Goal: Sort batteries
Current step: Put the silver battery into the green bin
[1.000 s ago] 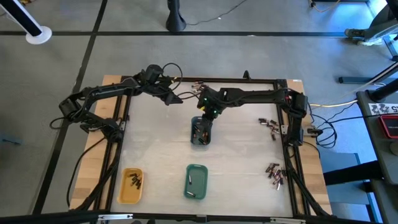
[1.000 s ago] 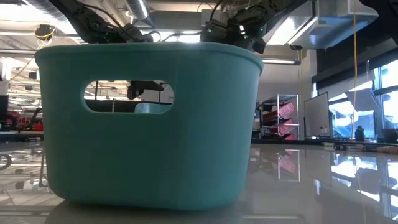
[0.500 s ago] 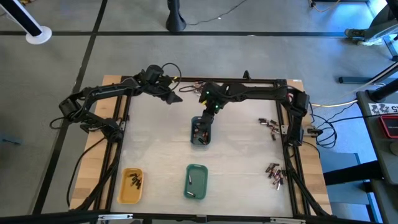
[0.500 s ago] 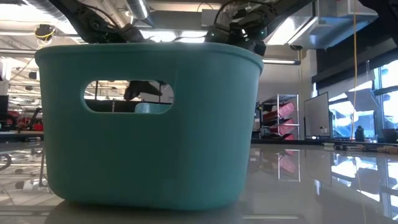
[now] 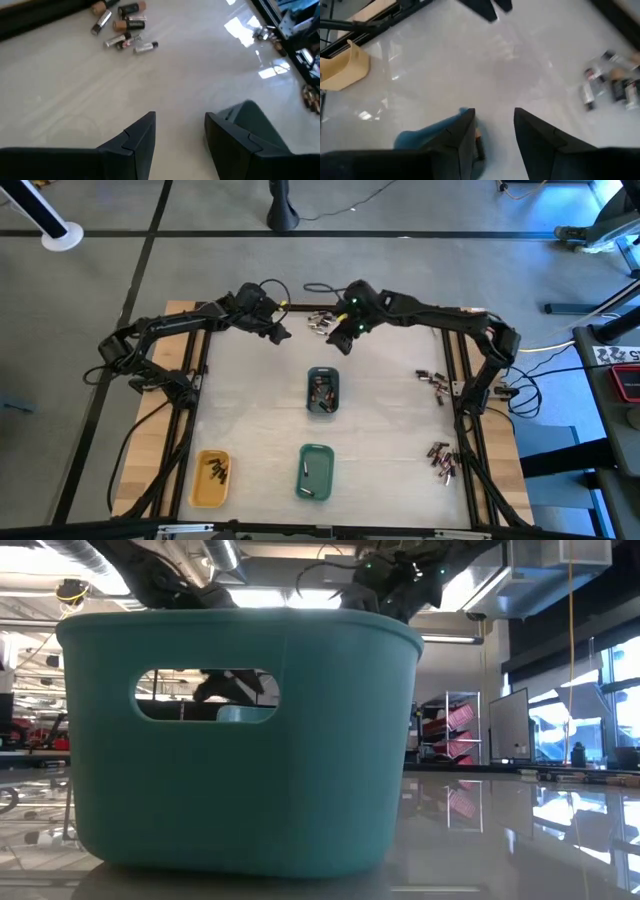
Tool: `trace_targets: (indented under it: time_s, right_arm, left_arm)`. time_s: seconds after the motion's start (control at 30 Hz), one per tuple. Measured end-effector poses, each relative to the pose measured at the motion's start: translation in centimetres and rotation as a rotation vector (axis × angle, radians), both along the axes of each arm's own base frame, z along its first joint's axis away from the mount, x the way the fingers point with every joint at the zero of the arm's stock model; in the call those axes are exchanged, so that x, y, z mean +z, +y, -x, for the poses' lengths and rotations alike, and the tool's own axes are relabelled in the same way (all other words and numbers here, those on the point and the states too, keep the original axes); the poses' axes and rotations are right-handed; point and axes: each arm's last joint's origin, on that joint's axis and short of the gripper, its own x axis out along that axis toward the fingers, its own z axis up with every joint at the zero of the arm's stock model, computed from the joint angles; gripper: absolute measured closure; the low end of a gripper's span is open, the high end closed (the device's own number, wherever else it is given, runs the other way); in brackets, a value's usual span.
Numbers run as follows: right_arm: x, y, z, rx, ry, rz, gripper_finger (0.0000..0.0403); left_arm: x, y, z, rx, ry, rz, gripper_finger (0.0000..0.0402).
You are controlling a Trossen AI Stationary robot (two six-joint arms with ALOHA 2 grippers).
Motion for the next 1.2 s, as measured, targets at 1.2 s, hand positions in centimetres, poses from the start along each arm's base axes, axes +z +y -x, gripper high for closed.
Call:
trace_targets:
  time_s: [1.2]
  right_arm:
    - [-8.8, -9.2, 0.1, -0.178, 0.159, 0.206, 0.0267]
  left_arm:
    - [-0.2, 2.0, -4.4, 0.013, 0.181, 0.016, 0.0243]
